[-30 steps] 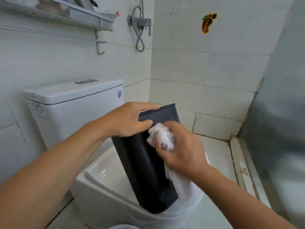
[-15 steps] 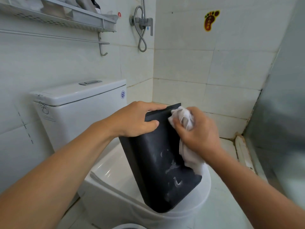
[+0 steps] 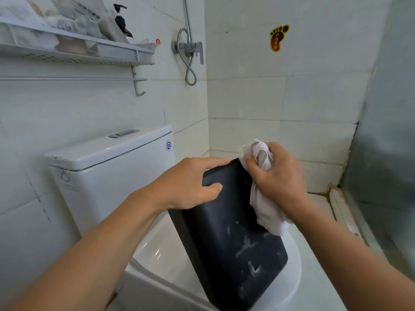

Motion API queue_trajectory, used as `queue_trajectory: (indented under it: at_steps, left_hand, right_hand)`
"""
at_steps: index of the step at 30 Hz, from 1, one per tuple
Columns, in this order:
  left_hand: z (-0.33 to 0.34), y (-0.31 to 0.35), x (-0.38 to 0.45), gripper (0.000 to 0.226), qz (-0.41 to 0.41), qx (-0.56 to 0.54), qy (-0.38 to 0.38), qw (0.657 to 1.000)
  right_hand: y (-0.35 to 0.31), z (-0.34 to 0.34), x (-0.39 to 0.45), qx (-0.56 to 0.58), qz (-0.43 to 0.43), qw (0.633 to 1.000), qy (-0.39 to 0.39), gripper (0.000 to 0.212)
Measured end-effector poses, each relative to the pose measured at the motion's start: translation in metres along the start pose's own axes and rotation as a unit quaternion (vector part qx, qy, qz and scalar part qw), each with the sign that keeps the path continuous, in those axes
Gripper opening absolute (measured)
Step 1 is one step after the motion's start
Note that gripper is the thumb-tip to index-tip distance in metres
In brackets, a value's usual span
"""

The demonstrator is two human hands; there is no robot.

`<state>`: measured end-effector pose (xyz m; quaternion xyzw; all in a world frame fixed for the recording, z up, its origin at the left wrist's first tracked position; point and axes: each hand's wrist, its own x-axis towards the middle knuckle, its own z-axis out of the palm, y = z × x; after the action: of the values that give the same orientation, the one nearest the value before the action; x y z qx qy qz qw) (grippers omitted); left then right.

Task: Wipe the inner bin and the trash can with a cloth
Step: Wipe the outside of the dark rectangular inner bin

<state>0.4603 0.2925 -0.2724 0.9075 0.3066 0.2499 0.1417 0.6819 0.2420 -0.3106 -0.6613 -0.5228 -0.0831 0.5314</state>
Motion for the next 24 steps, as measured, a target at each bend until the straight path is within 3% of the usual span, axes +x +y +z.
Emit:
queue_trajectory:
  at_steps: [5,8,11,15,17,22,24]
  left_hand:
    - [-0.002,-0.002,-0.002,0.059,0.012,-0.016,0.001,1.0]
    - [-0.001,-0.003,-0.001,0.058,0.003,-0.014,0.009,1.0]
    - [-0.001,-0.004,-0.001,0.057,-0.002,-0.011,0.012,1.0]
    - [-0.001,-0.01,-0.001,0.058,-0.019,-0.006,0.01,1.0]
    - [-0.001,-0.009,-0.001,0.058,-0.022,-0.011,0.009,1.0]
    - [-0.001,-0.002,-0.002,0.055,-0.017,-0.021,0.005,1.0]
    - [-0.001,-0.002,-0.001,0.055,-0.015,-0.02,0.002,1.0]
  right_hand:
    - [-0.008,0.006,-0.03,0.0,-0.094,0.994,-0.058,0.031]
    - [0.0,0.003,-0.013,-0.007,-0.032,0.999,-0.03,0.043]
    - [0.012,0.003,-0.009,-0.017,-0.007,1.0,-0.011,0.04]
    - [0.015,0.003,-0.055,-0.022,-0.142,0.986,-0.086,0.039]
    - [0.021,-0.001,-0.06,-0.011,-0.158,0.982,-0.1,0.041]
    - [0.026,-0.003,-0.013,-0.033,-0.049,0.997,-0.045,0.043]
    - [0.026,-0.004,-0.018,-0.036,-0.042,0.998,-0.042,0.035]
